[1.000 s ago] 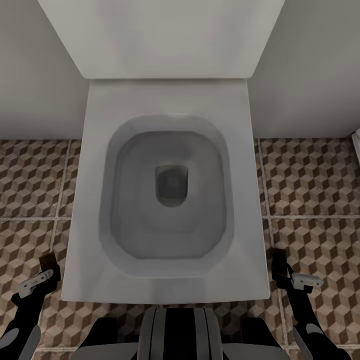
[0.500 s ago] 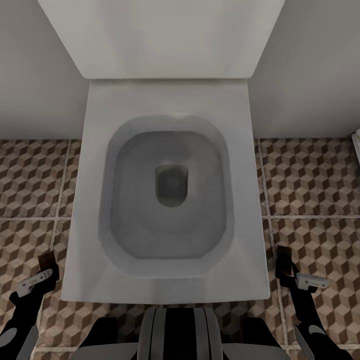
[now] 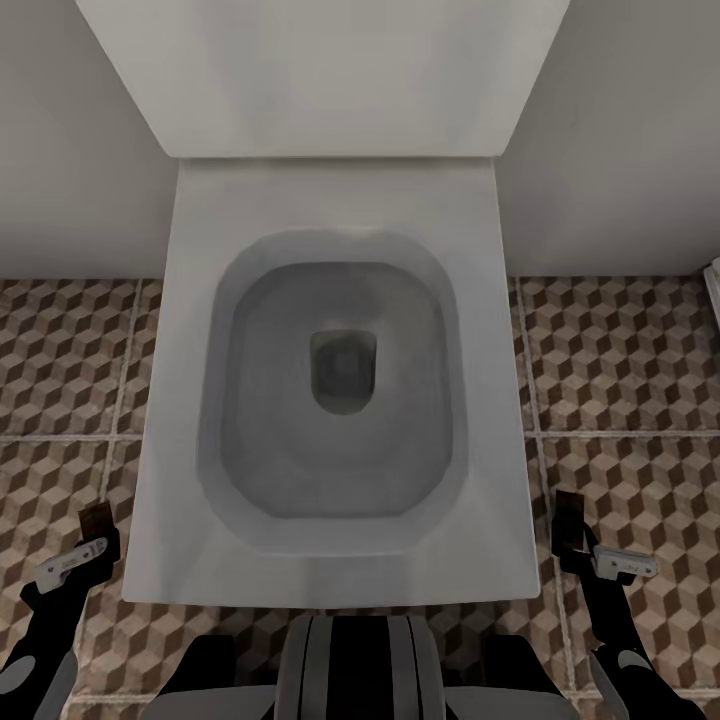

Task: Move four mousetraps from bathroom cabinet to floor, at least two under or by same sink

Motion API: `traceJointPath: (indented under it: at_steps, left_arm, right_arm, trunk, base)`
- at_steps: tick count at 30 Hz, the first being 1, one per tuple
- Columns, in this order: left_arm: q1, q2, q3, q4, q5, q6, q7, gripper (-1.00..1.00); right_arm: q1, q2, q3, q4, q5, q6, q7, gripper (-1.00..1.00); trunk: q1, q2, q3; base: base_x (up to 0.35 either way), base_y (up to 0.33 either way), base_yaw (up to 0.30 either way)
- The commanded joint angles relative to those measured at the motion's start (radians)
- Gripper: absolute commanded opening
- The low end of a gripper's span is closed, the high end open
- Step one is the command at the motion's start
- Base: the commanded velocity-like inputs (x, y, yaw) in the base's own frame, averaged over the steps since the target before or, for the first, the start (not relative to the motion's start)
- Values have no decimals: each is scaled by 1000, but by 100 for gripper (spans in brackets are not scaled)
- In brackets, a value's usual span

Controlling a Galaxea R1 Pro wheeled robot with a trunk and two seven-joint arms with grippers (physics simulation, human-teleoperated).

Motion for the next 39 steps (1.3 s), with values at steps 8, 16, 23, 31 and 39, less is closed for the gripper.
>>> traceJointPath:
  at_steps: [8, 16, 23, 31, 39]
  left_arm:
    - [0, 0, 0, 1, 6, -2, -3, -100]
    - [0, 3, 5, 1, 6, -5, 0, -100]
    - [0, 3, 4, 1, 6, -5, 1, -100]
    - [0, 1, 3, 1, 6, -4, 2, -100]
    - [0, 1, 0, 2, 6, -2, -3, -100]
  right_arm:
    - [0, 0, 0, 1, 3, -3, -4, -100]
    - [0, 0, 0, 1, 3, -3, -4, -100]
    - [0, 0, 0, 1, 3, -3, -4, -100]
    - [0, 0, 2, 2, 3, -3, -4, -100]
    - [0, 0, 5, 2, 7, -3, -4, -100]
  trunk:
    - [0, 0, 0]
    - [1, -1, 0]
    - [1, -1, 0]
    - [3, -2, 0]
    - [3, -2, 0]
  base:
    - [0, 0, 0]
    - [0, 0, 0]
    - [0, 0, 0]
    - [0, 0, 0]
    - [0, 0, 0]
